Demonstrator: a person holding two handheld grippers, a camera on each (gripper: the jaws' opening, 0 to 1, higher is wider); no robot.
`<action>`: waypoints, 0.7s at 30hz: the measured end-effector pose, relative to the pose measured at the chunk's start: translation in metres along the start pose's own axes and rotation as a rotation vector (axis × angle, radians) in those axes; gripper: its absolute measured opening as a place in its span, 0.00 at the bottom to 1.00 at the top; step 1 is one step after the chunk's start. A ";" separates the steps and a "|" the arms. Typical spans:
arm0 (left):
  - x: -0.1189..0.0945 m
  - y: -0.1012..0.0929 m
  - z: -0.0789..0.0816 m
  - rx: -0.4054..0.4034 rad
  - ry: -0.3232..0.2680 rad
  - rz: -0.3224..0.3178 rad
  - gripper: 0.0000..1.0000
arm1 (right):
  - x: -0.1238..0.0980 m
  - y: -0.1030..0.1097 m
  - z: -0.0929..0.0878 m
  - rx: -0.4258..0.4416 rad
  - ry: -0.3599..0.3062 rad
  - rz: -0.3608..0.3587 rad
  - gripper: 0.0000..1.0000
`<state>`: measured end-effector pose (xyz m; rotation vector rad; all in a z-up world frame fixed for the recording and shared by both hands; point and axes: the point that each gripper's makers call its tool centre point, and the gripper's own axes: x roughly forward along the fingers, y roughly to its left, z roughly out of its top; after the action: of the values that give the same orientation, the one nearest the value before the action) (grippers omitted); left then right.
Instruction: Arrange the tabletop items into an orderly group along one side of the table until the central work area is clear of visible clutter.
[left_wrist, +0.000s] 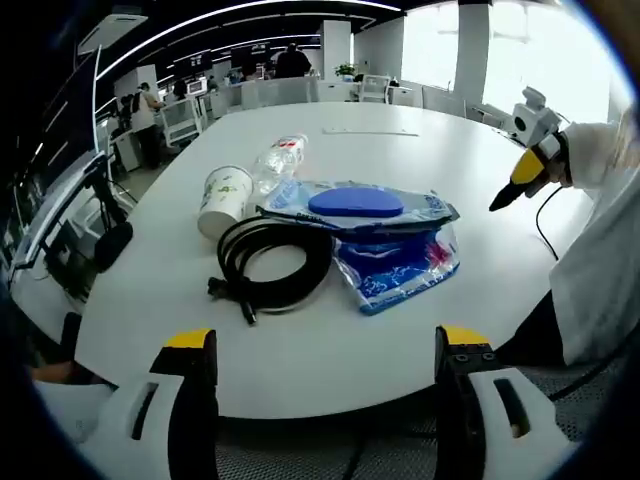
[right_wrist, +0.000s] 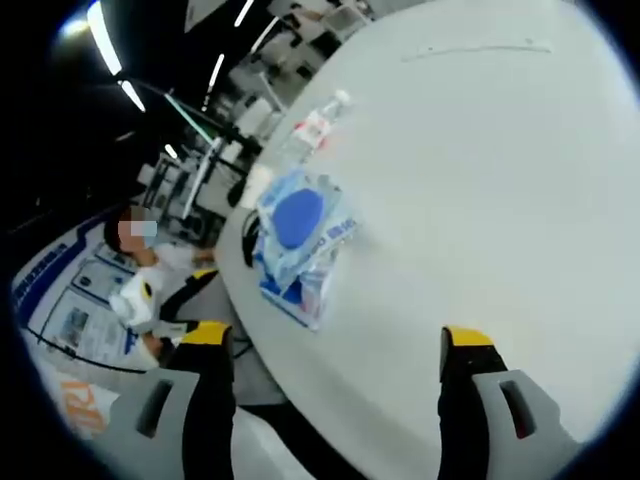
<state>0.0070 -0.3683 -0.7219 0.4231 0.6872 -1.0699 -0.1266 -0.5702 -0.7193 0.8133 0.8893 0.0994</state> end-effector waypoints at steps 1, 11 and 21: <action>0.000 0.000 0.000 0.001 0.001 0.001 0.92 | 0.000 0.000 0.000 0.002 0.000 0.001 0.83; 0.000 0.000 -0.001 0.003 0.004 0.000 0.92 | -0.003 -0.003 0.000 0.014 -0.001 -0.005 0.82; 0.001 -0.001 -0.003 0.014 0.015 0.001 0.91 | -0.002 -0.002 0.000 0.001 0.002 -0.004 0.81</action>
<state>0.0061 -0.3675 -0.7245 0.4443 0.6930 -1.0721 -0.1285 -0.5728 -0.7194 0.8129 0.8933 0.0966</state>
